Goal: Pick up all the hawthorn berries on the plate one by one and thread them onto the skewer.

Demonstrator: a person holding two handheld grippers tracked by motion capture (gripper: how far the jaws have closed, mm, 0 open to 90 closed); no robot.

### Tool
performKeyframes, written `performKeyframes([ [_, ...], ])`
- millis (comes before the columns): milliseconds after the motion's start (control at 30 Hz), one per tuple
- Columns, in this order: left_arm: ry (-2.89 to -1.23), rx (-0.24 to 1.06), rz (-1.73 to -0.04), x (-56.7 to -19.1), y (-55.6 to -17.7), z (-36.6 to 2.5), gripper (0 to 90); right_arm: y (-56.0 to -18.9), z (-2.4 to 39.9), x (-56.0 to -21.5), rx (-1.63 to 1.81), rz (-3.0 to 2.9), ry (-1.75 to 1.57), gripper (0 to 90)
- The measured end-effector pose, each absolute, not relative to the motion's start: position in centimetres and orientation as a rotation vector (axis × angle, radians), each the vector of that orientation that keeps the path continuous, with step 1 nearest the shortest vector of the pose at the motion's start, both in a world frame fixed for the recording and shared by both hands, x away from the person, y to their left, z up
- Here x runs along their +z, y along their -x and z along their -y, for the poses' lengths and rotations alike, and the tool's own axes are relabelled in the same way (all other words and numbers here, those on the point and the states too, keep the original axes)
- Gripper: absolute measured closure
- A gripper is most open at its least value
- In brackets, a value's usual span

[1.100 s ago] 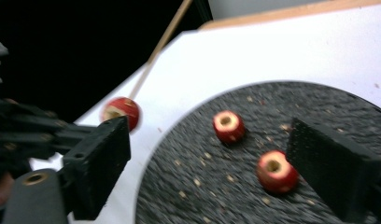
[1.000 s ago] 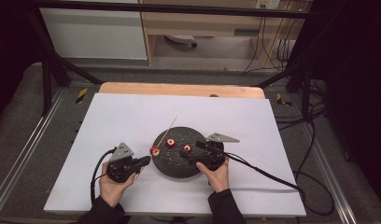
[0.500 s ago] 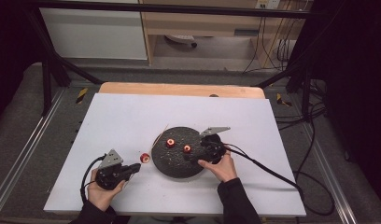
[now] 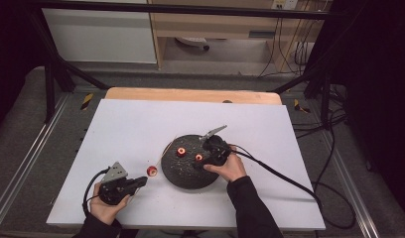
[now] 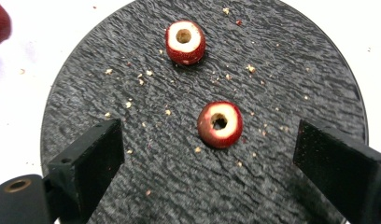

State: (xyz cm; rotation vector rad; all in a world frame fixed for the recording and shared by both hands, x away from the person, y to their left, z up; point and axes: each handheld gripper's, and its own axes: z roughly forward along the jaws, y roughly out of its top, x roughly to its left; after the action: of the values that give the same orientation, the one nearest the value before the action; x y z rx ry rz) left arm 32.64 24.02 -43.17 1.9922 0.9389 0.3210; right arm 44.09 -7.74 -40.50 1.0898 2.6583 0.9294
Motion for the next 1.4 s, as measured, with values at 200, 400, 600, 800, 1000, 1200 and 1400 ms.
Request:
performKeyframes([
  [200,-1.993,0.325,-0.944,-43.3,-32.7,-24.0,88.4,-45.3,6.8,-40.4,0.797,-2.701,-1.051,16.2],
  [400,-1.999,0.324,-0.941,-43.4,-32.6,-23.9,88.4,-46.0,6.5,-40.4,0.738,-2.743,-1.055,26.7],
  [600,-1.997,0.324,-0.946,-43.4,-32.7,-23.9,88.4,-46.8,6.2,-40.4,0.695,-2.784,-1.054,37.6],
  [800,-1.994,0.325,-0.949,-43.5,-32.7,-23.9,88.3,-47.3,6.0,-40.6,0.658,-2.810,-1.080,47.0],
  [1000,-1.994,0.324,-0.950,-43.5,-32.7,-24.0,88.4,-47.7,6.0,-40.8,0.662,-2.835,-1.110,53.6],
  [1200,-1.995,0.323,-0.951,-43.5,-32.7,-24.0,88.4,-47.9,6.0,-40.9,0.668,-2.851,-1.128,58.4],
  [1400,-1.995,0.324,-0.950,-43.5,-32.7,-24.0,88.4,-48.0,5.9,-41.1,0.666,-2.870,-1.142,61.9],
])
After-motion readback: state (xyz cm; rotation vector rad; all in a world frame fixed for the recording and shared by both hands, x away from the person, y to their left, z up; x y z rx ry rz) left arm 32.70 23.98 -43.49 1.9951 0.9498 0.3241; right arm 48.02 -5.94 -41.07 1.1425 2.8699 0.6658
